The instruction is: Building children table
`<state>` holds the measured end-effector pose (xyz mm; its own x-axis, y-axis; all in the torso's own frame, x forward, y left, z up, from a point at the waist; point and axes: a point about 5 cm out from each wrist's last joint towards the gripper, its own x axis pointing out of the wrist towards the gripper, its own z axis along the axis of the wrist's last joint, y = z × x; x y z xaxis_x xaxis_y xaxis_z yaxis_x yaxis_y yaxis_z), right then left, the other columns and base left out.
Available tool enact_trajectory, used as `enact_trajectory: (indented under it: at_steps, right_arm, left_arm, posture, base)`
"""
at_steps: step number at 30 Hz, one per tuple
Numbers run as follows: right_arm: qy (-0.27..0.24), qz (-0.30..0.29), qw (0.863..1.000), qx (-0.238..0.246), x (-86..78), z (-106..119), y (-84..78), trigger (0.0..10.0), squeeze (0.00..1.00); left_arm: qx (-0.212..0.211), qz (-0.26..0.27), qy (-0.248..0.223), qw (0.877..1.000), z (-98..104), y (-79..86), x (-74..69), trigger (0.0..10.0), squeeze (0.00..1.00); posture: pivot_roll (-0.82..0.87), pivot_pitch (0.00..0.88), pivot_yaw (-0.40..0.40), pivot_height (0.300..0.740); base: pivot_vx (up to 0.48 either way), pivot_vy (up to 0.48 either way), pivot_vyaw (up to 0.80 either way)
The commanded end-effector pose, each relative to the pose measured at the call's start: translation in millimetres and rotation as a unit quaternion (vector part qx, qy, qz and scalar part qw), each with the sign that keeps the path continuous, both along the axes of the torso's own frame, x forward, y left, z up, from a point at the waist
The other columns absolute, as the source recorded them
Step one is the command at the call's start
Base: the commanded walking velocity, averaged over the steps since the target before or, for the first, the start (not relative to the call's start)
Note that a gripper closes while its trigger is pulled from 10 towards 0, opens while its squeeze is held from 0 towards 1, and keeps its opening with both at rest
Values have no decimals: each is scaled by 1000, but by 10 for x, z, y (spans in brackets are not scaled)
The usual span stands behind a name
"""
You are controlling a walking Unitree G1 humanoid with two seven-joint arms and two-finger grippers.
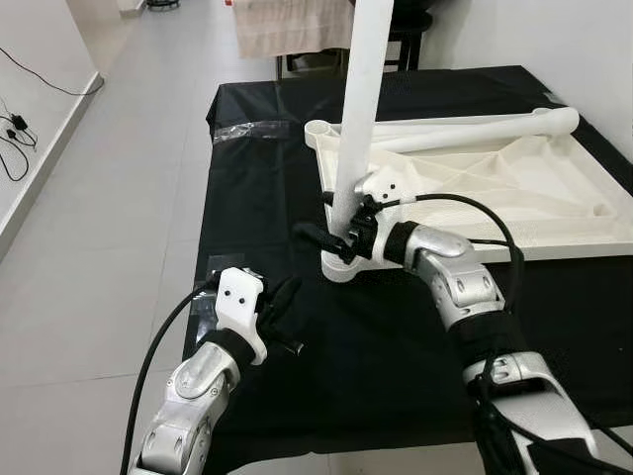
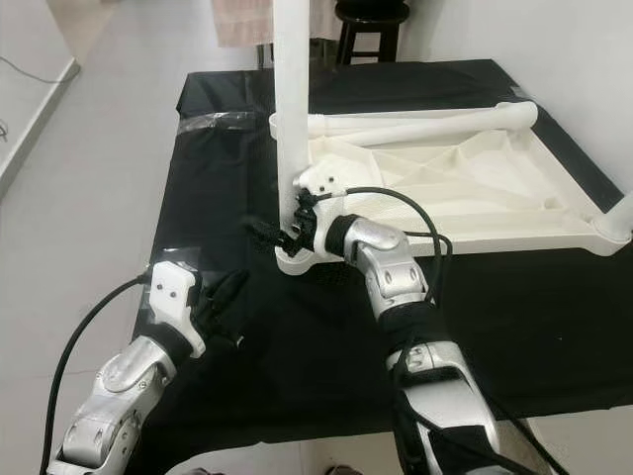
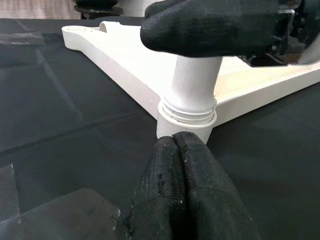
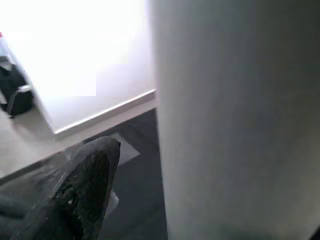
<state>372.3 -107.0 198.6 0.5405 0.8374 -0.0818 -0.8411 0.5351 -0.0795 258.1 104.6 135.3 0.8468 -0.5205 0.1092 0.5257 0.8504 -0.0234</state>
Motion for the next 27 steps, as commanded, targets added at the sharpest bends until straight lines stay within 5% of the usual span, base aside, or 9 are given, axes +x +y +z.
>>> enact_trajectory:
  at_steps: [1, 2, 3, 21, 25, 26, 27]
  right_arm:
    - [14, 23, 1000, 1, 40, -5, 43, 10000, 0]
    - [23, 25, 999, -3, 66, -13, 37, 7686, 0]
    - [28, 23, 999, -11, 86, -26, 30, 0, 0]
    - [40, 3, 999, 16, 66, -192, -224, 0, 0]
    - [31, -78, 996, 10, 2, -358, -255, 0, 0]
    - [35, -201, 979, 5, 14, -445, -275, 0, 0]
    - [44, -359, 932, -3, -117, -596, -299, 0, 0]
  left_arm:
    - [1, 0, 12, 1000, -58, -10, -18, 10000, 0]
    - [1, 0, 12, 1000, -59, -11, -19, 10000, 0]
    - [1, 0, 12, 1000, -60, -11, -20, 10000, 0]
    - [-1, 0, 11, 1000, -52, -19, -37, 10000, 0]
    - [-1, 0, 11, 1000, -46, -1, -38, 10000, 0]
    - [-1, -1, 11, 1000, -45, 7, -39, 10000, 0]
    - [0, -1, 11, 1000, -41, 22, -39, 10000, 0]
  posture:
    - [17, 101, -29, 740]
    - [17, 101, -29, 740]
    - [17, 101, -29, 740]
    - [16, 116, -28, 740]
    - [6, 121, -21, 740]
    - [-1, 125, -24, 740]
    - [-5, 129, -21, 740]
  base:
    - [0, 0, 0]
    - [0, 0, 0]
    - [0, 0, 0]
    - [0, 0, 0]
    - [0, 0, 0]
    - [0, 0, 0]
    - [0, 0, 0]
